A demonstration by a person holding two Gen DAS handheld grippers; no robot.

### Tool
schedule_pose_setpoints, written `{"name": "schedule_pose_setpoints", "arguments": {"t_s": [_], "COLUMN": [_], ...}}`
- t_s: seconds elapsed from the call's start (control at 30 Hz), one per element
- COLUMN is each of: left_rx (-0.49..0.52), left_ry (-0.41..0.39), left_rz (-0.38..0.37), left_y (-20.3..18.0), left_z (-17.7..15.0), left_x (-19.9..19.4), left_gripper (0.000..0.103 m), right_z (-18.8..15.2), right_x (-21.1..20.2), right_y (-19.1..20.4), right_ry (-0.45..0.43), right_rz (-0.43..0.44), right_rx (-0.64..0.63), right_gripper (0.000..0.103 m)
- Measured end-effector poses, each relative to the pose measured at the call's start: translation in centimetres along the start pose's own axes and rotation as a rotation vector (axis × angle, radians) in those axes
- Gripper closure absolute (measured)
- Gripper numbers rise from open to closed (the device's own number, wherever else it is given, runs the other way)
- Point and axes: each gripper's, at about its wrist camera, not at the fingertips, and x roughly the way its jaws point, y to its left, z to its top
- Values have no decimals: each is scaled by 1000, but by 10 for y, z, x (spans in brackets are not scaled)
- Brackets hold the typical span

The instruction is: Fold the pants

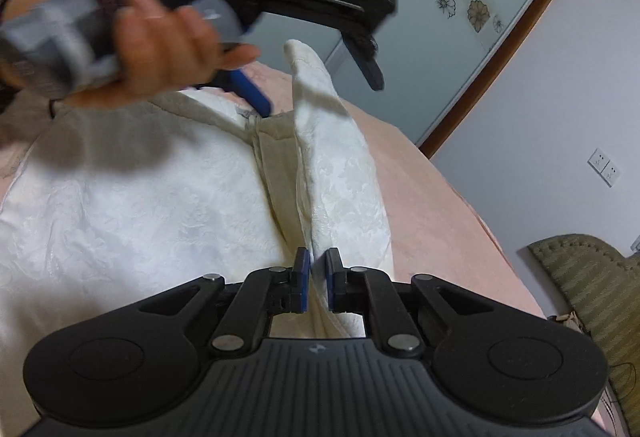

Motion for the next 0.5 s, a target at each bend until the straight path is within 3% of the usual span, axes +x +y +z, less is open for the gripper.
{"name": "schedule_pose_setpoints", "arguments": {"t_s": [0.03, 0.1, 0.13, 0.17, 0.2, 0.33, 0.4, 0.47, 0.5], "left_rx": [-4, 2, 19, 36, 53, 96, 116, 133, 140], "left_ry": [31, 15, 0, -13, -25, -54, -62, -57, -53], "left_rz": [33, 32, 17, 5, -7, -47, -62, -68, -76], "left_y": [2, 5, 6, 7, 5, -3, -8, -11, -12], "left_z": [2, -1, -2, -4, -4, -2, -1, 2, 4], "left_x": [5, 3, -1, -4, -8, -22, -26, -30, -32], "left_gripper": [100, 101, 101, 101, 101, 101, 101, 101, 100], "right_z": [0, -2, -5, -8, -13, -34, -45, -53, -55], "right_x": [0, 0, -2, -4, -6, -8, -9, -12, -16], "right_y": [0, -1, -2, -3, -4, -29, -47, -66, -73], "right_ry": [-1, 9, 10, 11, 5, 86, 117, 141, 137], "right_rz": [-15, -69, -101, -135, -162, -256, -300, -331, -336], "right_rx": [6, 11, 12, 5, -12, 31, 88, 166, 204], "right_gripper": [93, 82, 63, 37, 32, 36, 50, 86, 91]}}
